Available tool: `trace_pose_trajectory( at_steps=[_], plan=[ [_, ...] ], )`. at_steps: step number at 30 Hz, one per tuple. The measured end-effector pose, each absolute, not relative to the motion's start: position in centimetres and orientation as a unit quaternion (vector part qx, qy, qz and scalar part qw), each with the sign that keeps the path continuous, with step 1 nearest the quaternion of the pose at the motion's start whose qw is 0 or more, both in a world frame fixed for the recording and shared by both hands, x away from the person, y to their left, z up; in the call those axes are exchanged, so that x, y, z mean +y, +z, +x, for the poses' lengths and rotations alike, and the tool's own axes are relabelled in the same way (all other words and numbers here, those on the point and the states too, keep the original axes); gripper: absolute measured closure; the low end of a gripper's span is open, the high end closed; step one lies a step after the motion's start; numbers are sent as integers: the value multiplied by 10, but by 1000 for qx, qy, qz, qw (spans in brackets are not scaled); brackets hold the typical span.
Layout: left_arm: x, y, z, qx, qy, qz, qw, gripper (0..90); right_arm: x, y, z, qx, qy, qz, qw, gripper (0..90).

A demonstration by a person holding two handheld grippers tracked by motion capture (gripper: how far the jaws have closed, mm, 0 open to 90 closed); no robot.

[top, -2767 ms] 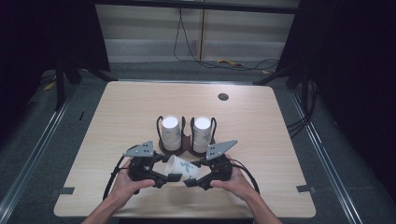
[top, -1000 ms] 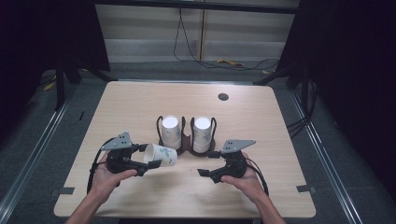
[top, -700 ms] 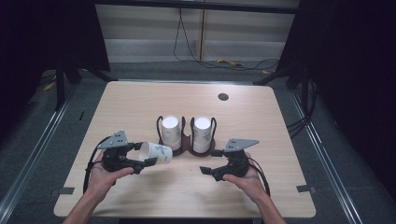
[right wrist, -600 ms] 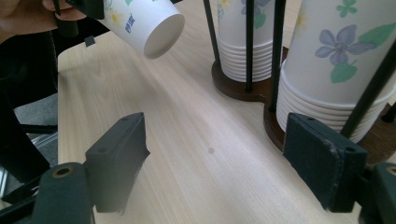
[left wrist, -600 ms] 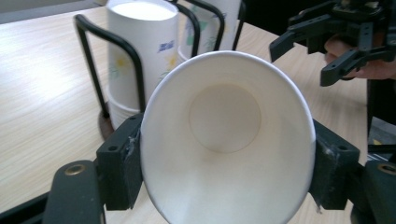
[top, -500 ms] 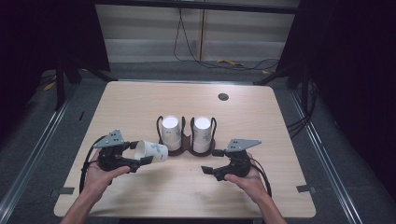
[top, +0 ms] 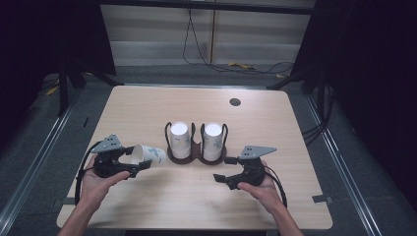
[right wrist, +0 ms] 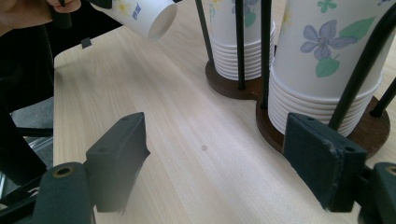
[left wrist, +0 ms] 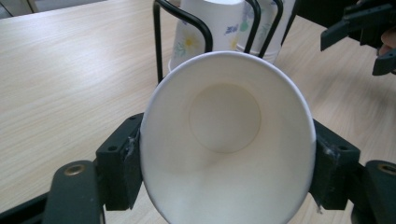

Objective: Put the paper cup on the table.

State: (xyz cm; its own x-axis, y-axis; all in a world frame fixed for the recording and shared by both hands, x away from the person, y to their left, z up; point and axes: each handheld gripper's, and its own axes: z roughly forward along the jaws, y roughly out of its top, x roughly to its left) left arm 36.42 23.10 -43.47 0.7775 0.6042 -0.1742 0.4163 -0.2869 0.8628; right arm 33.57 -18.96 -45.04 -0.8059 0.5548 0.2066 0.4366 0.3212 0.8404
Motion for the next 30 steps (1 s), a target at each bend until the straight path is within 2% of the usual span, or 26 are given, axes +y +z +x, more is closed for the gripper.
trace_pose_trajectory(
  at_steps=[16, 30],
  plan=[
    [244, -429, 382, 348, 123, 786, 496, 254, -192, -450, 331, 812, 490, 311, 63, 220],
    [250, -437, 411, 377, 141, 795, 454, 245, -189, -455, 333, 820, 477, 311, 54, 219]
  ],
)
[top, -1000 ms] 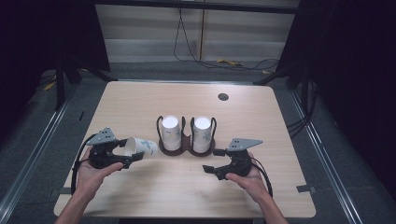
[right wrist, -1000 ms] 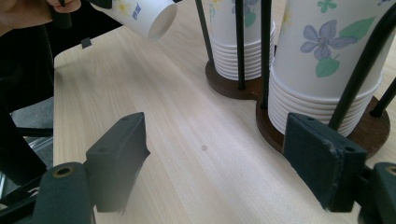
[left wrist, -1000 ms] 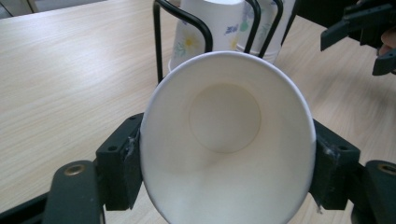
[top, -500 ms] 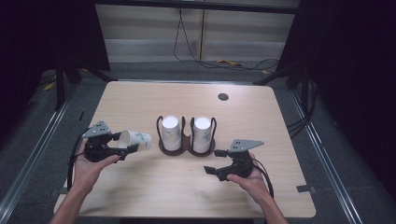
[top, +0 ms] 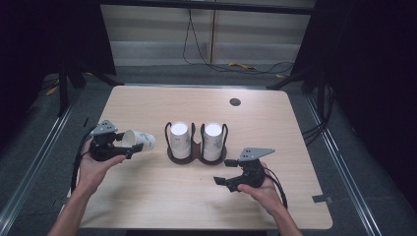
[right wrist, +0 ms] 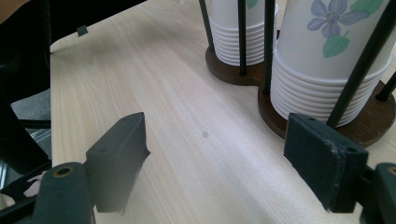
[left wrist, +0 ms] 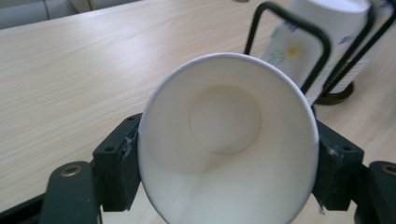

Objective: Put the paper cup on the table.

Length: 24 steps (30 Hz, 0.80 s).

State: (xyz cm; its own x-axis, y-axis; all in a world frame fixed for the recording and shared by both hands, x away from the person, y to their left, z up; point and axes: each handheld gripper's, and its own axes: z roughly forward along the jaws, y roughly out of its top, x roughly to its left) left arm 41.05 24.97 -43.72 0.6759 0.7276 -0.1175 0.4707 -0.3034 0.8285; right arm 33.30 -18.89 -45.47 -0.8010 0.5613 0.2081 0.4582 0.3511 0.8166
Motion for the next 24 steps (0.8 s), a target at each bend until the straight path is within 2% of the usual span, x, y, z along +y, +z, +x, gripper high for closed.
trace_pose_trajectory(
  at_steps=[15, 24],
  plan=[
    [249, -442, 424, 411, 159, 799, 409, 244, -188, -455, 335, 821, 476, 312, 53, 224],
    [247, -449, 435, 425, 141, 806, 387, 242, -188, -455, 336, 822, 472, 314, 55, 226]
  ],
)
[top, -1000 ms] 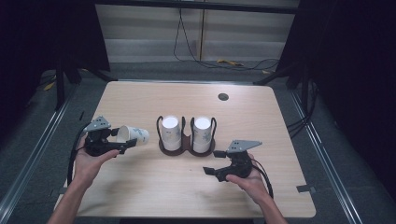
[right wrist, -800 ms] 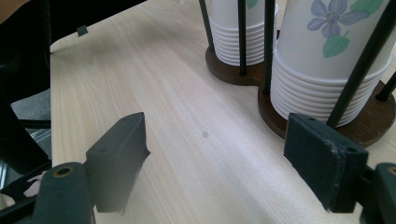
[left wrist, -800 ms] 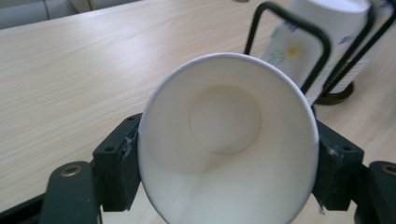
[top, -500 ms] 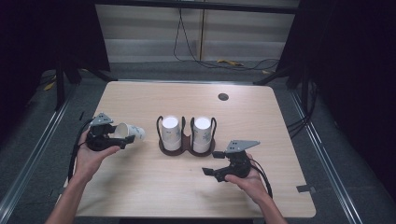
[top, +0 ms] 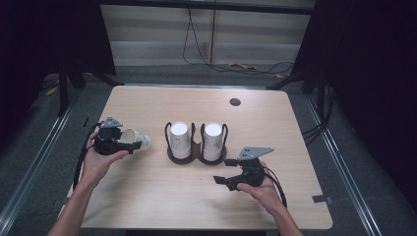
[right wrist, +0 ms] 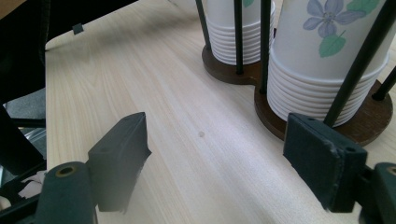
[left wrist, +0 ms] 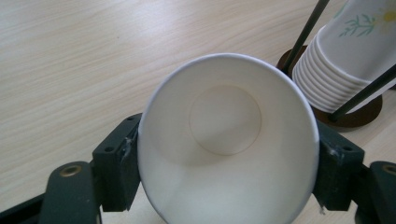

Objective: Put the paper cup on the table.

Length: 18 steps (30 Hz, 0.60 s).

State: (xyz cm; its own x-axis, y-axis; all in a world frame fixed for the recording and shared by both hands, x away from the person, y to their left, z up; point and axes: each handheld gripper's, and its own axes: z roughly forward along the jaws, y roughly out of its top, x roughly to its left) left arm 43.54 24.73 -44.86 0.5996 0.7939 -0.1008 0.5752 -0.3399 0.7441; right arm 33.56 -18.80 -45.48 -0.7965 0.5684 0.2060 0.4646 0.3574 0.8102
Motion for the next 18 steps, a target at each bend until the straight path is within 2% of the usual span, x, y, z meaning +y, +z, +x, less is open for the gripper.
trace_pose_trajectory(
  at_steps=[10, 18],
  plan=[
    [246, -446, 444, 428, 128, 813, 373, 219, -186, -457, 336, 825, 466, 314, 54, 229],
    [237, -453, 445, 418, 145, 825, 352, 230, -189, -455, 336, 822, 467, 319, 59, 229]
  ],
)
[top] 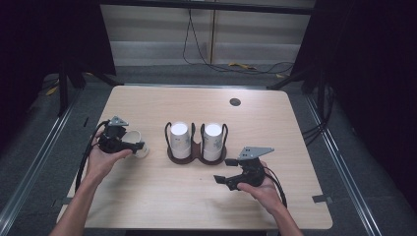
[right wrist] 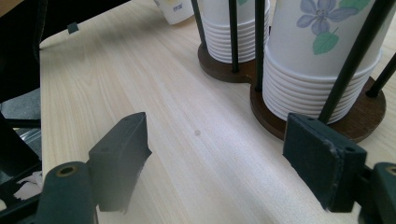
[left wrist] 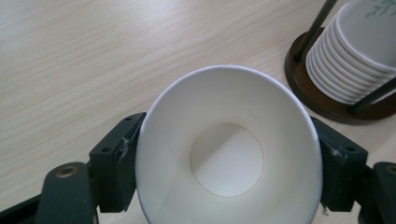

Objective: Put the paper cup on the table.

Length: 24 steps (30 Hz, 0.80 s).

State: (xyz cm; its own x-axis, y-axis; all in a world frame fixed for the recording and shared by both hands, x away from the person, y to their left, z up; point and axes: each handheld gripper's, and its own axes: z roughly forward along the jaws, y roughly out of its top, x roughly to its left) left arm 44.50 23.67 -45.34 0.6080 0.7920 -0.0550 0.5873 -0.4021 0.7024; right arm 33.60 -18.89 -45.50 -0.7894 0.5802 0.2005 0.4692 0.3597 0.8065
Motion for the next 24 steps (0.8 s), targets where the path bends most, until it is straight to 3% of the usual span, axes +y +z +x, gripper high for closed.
trace_pose_trajectory(
  at_steps=[9, 24],
  plan=[
    [226, -460, 452, 406, 178, 818, 365, 222, -188, -456, 337, 823, 467, 317, 58, 229],
    [223, -475, 456, 418, 139, 825, 355, 160, -189, -455, 335, 823, 468, 317, 57, 229]
  ],
)
